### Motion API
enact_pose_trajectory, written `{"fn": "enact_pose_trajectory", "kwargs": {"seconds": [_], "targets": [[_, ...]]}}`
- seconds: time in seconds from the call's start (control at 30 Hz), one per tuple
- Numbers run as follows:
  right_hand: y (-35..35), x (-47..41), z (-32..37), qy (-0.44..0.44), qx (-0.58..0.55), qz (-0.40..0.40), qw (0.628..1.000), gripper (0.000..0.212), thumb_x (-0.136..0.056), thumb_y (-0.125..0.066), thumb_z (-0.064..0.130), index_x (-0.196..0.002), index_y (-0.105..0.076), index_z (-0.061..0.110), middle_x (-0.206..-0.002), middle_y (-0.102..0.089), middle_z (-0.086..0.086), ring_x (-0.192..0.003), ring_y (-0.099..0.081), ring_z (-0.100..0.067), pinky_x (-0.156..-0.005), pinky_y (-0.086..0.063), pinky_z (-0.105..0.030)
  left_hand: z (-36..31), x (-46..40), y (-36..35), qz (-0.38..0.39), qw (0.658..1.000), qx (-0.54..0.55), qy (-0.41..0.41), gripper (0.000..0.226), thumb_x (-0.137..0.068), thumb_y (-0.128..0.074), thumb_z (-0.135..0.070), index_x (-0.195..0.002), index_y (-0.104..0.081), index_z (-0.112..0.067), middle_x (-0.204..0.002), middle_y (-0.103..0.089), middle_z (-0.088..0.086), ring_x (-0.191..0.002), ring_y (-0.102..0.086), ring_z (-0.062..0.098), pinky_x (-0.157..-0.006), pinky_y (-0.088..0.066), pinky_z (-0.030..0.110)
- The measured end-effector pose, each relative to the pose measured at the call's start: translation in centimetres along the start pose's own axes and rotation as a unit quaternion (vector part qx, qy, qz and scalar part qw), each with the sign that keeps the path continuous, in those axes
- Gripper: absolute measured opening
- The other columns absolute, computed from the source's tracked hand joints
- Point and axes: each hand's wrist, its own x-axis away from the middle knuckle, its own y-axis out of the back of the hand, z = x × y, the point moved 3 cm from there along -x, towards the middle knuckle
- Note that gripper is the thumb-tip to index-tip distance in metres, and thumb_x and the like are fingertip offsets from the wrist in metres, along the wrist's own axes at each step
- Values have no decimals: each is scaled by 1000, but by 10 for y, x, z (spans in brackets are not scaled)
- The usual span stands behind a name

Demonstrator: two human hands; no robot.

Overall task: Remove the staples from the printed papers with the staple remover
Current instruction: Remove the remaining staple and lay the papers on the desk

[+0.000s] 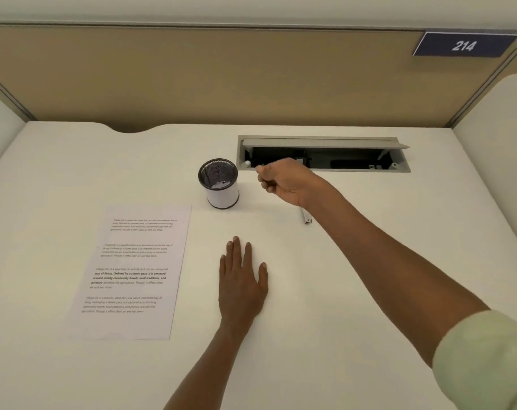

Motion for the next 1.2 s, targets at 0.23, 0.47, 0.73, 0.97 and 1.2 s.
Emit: {"fn": "enact_pose_trajectory", "kwargs": {"seconds": [0.23,0.47,0.73,0.97,1.2], "targets": [[-62,-53,31,153,429,-42,889,18,-85,-61,10,-84,-67,-8,-89,-72,-14,-81,-63,-24,-74,-54,-31,0,1,0,-2,1000,8,4,61,-102,-37,-45,-153,-38,-13,-167,-19,9,-156,-12,23,-126,-12,38],[-84,-62,40,210,603,4,770,13,-76,-68,-1,-83,-75,7,-85,-73,-14,-82,-67,-26,-76,-57,-35,-1,-1,1,2,1000,11,11,61,-102,-37,-45,-154,-37,-13,-167,-17,9,-156,-10,23,-126,-11,37],[-89,-64,51,193,634,38,748,18,-79,-63,-5,-86,-76,6,-75,-70,-9,-61,-61,-20,-58,-52,-25,-1,-1,0,-3,1000,11,10,60,-102,-39,-43,-153,-38,-13,-167,-19,10,-156,-12,23,-126,-12,38],[-95,-63,45,222,658,37,719,11,-72,-70,2,-70,-68,12,-77,-63,-9,-72,-67,-29,-62,-56,-34,-1,0,1,-5,1000,14,12,60,-102,-39,-43,-153,-39,-13,-167,-19,10,-156,-12,23,-126,-11,38],[-94,-63,40,252,680,42,687,26,-72,-52,-5,-73,-71,13,-88,-69,-8,-79,-66,-29,-64,-54,-33,0,-1,0,2,1000,15,13,60,-102,-37,-45,-154,-37,-14,-167,-17,9,-156,-10,22,-126,-9,36]]}}
